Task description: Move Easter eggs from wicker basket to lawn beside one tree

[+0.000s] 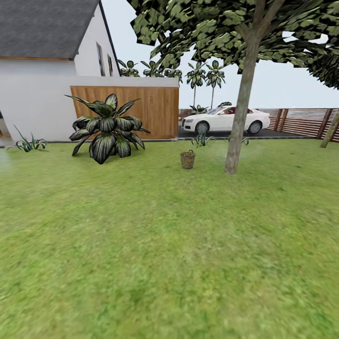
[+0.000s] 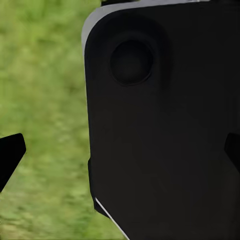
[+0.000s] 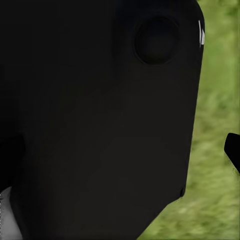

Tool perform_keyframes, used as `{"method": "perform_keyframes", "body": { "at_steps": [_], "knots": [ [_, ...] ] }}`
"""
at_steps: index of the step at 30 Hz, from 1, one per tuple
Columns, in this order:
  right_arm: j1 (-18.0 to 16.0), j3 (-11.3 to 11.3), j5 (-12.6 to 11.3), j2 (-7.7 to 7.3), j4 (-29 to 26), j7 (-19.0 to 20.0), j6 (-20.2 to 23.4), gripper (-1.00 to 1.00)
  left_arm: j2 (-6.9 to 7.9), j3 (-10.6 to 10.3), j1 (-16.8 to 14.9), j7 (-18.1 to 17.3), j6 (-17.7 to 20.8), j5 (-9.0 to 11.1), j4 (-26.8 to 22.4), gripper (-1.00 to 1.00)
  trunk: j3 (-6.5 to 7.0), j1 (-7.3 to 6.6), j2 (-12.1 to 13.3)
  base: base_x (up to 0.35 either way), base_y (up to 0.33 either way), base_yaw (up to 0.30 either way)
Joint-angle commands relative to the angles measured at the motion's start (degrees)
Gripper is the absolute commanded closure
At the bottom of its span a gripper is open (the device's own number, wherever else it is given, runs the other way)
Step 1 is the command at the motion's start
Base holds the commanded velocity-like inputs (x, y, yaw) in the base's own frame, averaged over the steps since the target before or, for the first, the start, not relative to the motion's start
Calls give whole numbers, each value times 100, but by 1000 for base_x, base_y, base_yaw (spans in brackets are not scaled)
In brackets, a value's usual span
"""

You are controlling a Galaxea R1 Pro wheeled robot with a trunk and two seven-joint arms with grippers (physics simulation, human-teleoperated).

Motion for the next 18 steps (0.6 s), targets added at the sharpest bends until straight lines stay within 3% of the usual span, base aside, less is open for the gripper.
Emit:
{"method": "perform_keyframes", "body": {
  "at_steps": [1, 11, 18],
  "knots": [
    [-3, -3, -2, 2, 1, 6, -1, -100, 1, -5, -3, -7, -33, -5, 4, -100, -5, 3, -2, 308, 55, 0],
    [-3, -10, -8, 5, 14, 6, -1, -100, 1, -5, -3, -9, -61, -6, 4, -100, -5, 3, -2, 307, 149, -21],
    [-1, -11, -8, 5, 11, 6, -1, -100, 1, -5, -3, -7, -62, -6, 4, -100, -5, 3, -2, 296, 202, -222]
  ]
}}
